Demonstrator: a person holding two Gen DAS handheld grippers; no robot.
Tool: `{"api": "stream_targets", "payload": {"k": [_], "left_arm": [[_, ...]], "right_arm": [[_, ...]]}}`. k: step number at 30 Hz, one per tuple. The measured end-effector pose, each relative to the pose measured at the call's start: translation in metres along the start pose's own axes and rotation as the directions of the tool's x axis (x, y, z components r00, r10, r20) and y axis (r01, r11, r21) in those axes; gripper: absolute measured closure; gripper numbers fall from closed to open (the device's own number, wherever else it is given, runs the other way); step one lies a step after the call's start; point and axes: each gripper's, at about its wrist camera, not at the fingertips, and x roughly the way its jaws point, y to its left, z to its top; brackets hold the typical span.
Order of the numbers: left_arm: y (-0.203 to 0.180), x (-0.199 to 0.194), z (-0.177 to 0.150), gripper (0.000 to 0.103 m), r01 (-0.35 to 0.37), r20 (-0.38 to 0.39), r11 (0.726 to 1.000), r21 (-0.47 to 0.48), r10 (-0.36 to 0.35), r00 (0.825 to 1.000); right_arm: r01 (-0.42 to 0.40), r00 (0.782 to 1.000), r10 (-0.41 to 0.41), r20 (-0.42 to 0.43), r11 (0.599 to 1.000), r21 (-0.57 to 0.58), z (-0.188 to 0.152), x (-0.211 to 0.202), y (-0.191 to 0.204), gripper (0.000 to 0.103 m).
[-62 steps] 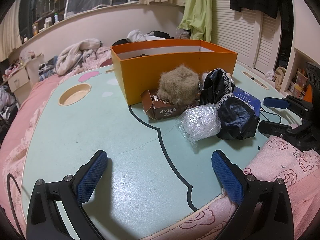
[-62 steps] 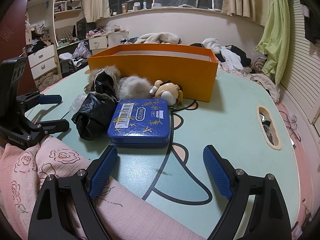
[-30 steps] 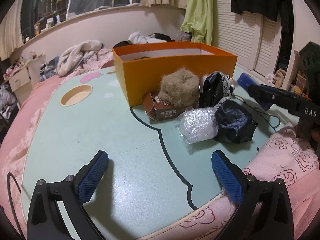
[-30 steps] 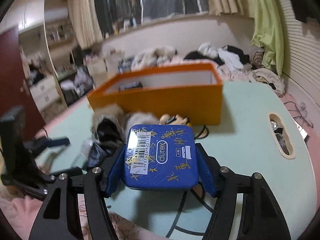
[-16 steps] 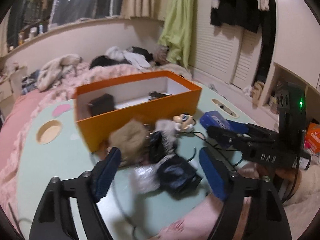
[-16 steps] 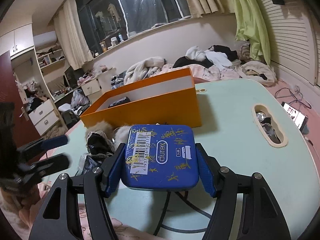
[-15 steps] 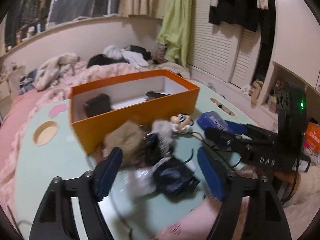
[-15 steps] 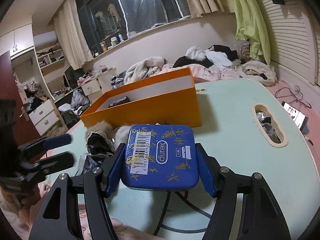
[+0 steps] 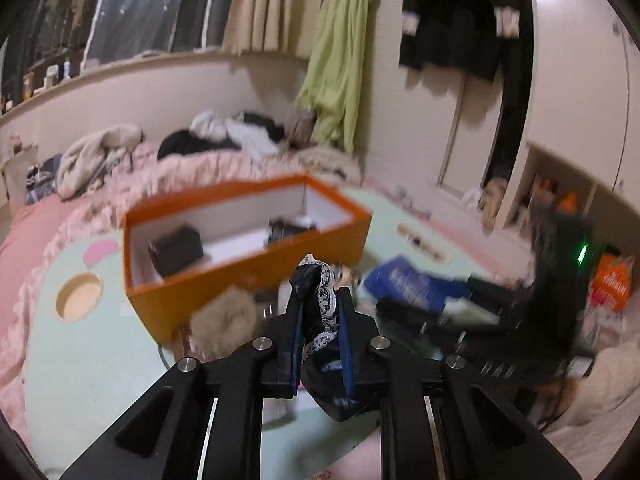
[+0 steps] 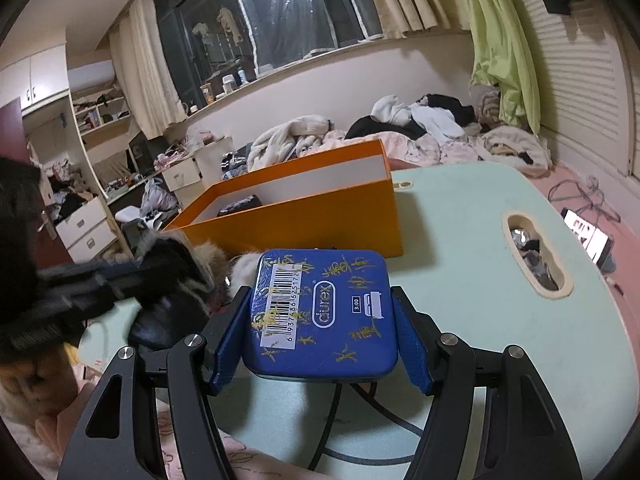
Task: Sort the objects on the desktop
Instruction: 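Grasp the black lace cloth with the left tool while the right tool lifts the blue tin, then drop the black cloth and blue tin into the box with both tools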
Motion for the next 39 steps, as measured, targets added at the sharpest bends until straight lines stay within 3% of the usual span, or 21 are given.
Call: {"api": "stream_targets", "payload": {"k": [4,7,11,12,13,15,17,19,25,29,32,39], "left_arm": [[0.015,-0.013,0.031,0.088,-0.008,0.095,1.000,-0.028,0.010,0.995],[0.029,-0.010,0.058,0.088,-0.067,0.148,0.997,-0.032,0.071,0.986],[0.053,0.009,0.088,0.088,-0.125,0.184,0.989,-0.077,0.137,0.973],[0.060,0.018,0.092,0.086,-0.153,0.183,0.984,-0.092,0.168,0.969],[0.069,0.030,0.093,0.069,-0.196,0.173,0.974,-0.111,0.213,0.962],[0.085,0.056,0.086,0.026,-0.258,0.086,0.954,-0.151,0.272,0.958],[0.099,0.072,0.070,0.025,-0.236,0.037,0.951,-0.198,0.248,0.968],[0.106,0.076,0.055,0.025,-0.183,0.037,0.953,-0.241,0.197,0.980],[0.101,0.049,0.048,0.024,-0.151,0.107,0.947,-0.282,0.187,0.977],[0.088,0.015,0.034,0.014,-0.165,0.103,0.956,-0.242,0.195,0.975],[0.080,-0.006,0.010,0.011,-0.169,0.068,0.964,-0.203,0.186,0.980],[0.060,-0.005,-0.058,0.010,-0.240,-0.108,0.969,-0.064,0.232,0.967]], "right_arm": [[-0.033,0.999,0.033,0.027,0.999,-0.008,0.018,-0.003,0.008,0.036],[-0.073,0.996,0.072,0.054,0.997,0.016,0.051,0.004,0.011,0.036],[-0.065,0.994,0.062,0.085,0.997,0.040,0.092,0.029,0.008,0.036],[-0.069,0.995,0.065,0.072,0.996,0.054,0.100,0.039,0.006,0.036],[-0.070,0.996,0.066,0.052,0.995,0.077,0.107,0.052,0.002,0.036],[-0.041,0.997,0.049,-0.066,0.992,0.119,0.111,0.090,-0.008,0.034],[0.017,0.984,0.005,-0.176,0.992,0.124,0.105,0.111,-0.014,0.032],[0.055,0.992,-0.051,-0.115,0.998,0.039,0.098,0.102,-0.006,0.030],[-0.001,0.998,0.004,-0.064,0.999,0.052,0.084,0.070,-0.002,0.029],[-0.025,0.999,0.025,-0.021,1.000,0.008,0.078,0.036,0.014,0.029],[-0.026,0.999,0.022,-0.050,0.998,-0.066,0.061,0.018,0.029,0.029],[0.098,0.976,-0.131,-0.177,0.978,-0.183,-0.003,0.014,0.029,0.029]]}}
